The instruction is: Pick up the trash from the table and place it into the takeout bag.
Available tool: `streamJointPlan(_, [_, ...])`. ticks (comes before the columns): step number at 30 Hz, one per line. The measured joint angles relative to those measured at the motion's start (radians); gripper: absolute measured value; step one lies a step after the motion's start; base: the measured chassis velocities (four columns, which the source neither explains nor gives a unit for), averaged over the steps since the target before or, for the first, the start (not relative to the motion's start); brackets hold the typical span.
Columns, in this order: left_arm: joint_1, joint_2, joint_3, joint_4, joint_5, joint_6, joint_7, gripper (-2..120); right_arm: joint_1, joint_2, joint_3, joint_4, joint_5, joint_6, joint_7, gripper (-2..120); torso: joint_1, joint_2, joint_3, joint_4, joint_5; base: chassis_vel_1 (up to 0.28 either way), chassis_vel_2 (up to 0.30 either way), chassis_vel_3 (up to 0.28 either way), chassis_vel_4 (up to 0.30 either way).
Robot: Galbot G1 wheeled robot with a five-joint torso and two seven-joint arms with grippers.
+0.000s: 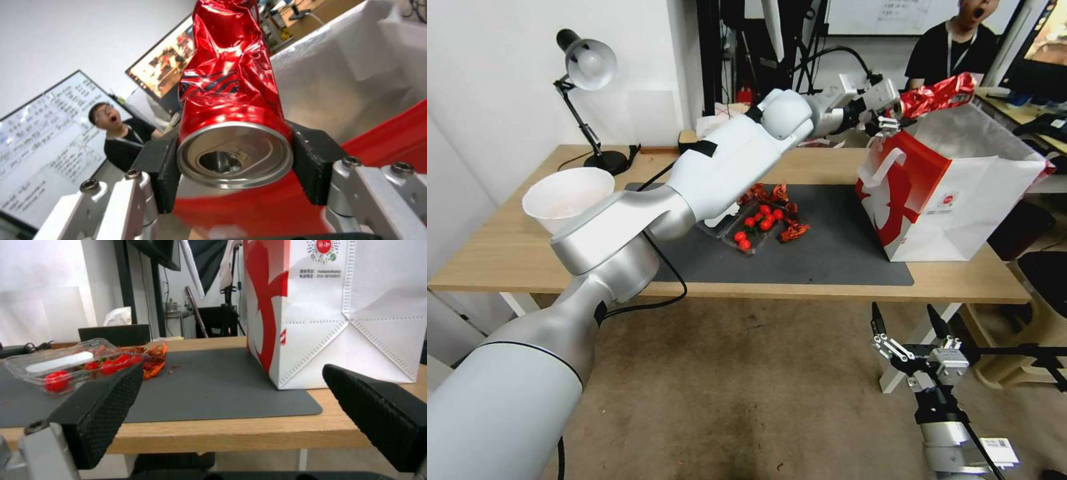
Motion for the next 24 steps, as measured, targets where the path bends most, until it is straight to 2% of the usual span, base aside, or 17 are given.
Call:
streamJointPlan(5, [0.006, 0.000, 0.026, -0.050, 0.045, -0.012, -0.018, 52, 0.004, -0.002, 0.001, -0.007, 0.004, 0.001, 0.002, 100, 0.000, 0.000, 0.000, -0.0001, 0.0000, 0.000, 0.000, 0.000, 0.000])
streamJointPlan(10, [0.006, 0.001, 0.036, -0.057, 0.062, -0.014, -0.016, 52, 0.007, 0.001, -0.002, -0.009, 0.004, 0.001, 0.002, 100, 0.000, 0.000, 0.000, -0.0001, -0.0001, 0.000, 0.000, 0.000, 0.000])
streamJointPlan(14, [0.010, 0.004, 0.035, -0.071, 0.076, -0.017, -0.021, 69, 0.011, 0.002, -0.003, -0.010, 0.004, -0.001, 0.001, 100, 0.000, 0.000, 0.000, -0.0001, -0.0001, 0.000, 0.000, 0.000, 0.000])
streamJointPlan(15, [0.010, 0.004, 0.035, -0.071, 0.076, -0.017, -0.021, 69, 0.011, 0.002, -0.003, -0.010, 0.004, -0.001, 0.001, 100, 0.000, 0.000, 0.000, -0.0001, -0.0001, 0.000, 0.000, 0.000, 0.000])
streamJointPlan(18, [0.021, 0.017, 0.033, -0.092, 0.072, -0.015, -0.023, 82, 0.013, 0.004, -0.004, -0.013, 0.004, -0.001, 0.000, 100, 0.000, 0.000, 0.000, -0.0001, -0.0001, 0.000, 0.000, 0.000, 0.000])
streamJointPlan(22, [0.033, 0.029, 0.028, -0.112, 0.063, -0.011, -0.028, 92, 0.015, 0.005, -0.006, -0.017, 0.003, -0.002, -0.001, 100, 0.000, 0.000, 0.000, 0.0000, -0.0002, 0.000, 0.000, 0.000, 0.000])
streamJointPlan(24, [0.051, 0.046, 0.018, -0.148, 0.030, 0.004, -0.055, 99, 0.017, 0.006, -0.008, -0.018, 0.003, -0.002, -0.001, 100, 0.000, 0.000, 0.000, -0.0001, -0.0003, 0.000, 0.000, 0.000, 0.000])
